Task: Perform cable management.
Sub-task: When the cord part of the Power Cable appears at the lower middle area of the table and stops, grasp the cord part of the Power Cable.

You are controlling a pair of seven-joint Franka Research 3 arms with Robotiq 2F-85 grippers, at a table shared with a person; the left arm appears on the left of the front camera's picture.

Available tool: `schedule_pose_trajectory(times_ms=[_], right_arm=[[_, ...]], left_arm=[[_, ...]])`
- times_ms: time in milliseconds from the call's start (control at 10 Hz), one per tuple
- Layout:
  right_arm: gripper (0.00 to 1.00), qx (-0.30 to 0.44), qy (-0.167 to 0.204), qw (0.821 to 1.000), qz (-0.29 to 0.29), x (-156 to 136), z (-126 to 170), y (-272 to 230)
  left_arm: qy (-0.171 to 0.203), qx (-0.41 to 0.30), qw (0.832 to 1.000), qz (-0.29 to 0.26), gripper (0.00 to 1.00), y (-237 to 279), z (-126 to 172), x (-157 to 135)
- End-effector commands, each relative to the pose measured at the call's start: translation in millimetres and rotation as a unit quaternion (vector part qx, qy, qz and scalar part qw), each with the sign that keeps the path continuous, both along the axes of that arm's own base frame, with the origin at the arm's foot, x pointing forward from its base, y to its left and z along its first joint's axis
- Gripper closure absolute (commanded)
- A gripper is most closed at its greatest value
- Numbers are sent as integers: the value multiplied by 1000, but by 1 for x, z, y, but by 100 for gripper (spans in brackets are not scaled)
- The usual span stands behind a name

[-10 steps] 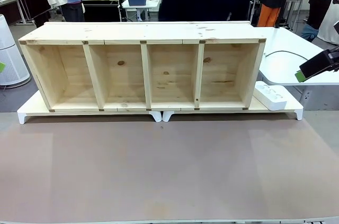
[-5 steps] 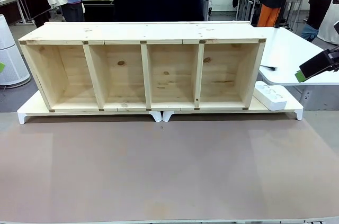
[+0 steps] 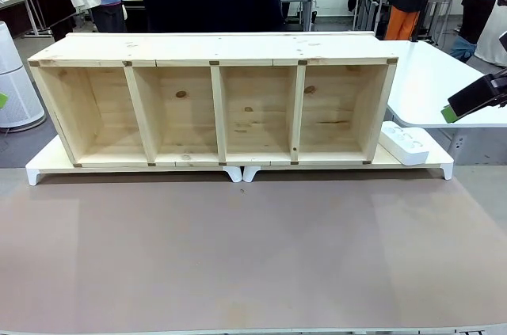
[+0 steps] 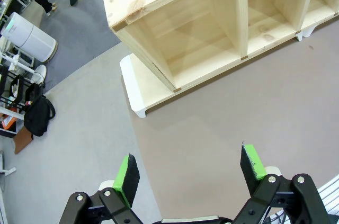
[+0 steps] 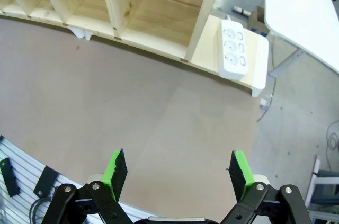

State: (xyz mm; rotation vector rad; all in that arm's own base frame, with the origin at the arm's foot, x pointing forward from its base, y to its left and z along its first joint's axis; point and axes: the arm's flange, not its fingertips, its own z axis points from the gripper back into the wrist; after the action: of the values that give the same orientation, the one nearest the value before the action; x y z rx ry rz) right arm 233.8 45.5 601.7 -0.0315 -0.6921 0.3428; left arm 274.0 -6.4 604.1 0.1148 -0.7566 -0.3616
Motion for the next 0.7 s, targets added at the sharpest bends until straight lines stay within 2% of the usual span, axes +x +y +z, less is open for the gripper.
schedule_pose_trajectory(times_ms=[0, 600], right_arm=[[0, 0, -2, 1000, 0, 0, 0, 0], [0, 0, -2, 1000, 0, 0, 0, 0]], left_arm=[[-2, -2, 1000, 2, 0, -1, 1, 0], [-2, -2, 1000, 2, 0, -1, 1, 0]])
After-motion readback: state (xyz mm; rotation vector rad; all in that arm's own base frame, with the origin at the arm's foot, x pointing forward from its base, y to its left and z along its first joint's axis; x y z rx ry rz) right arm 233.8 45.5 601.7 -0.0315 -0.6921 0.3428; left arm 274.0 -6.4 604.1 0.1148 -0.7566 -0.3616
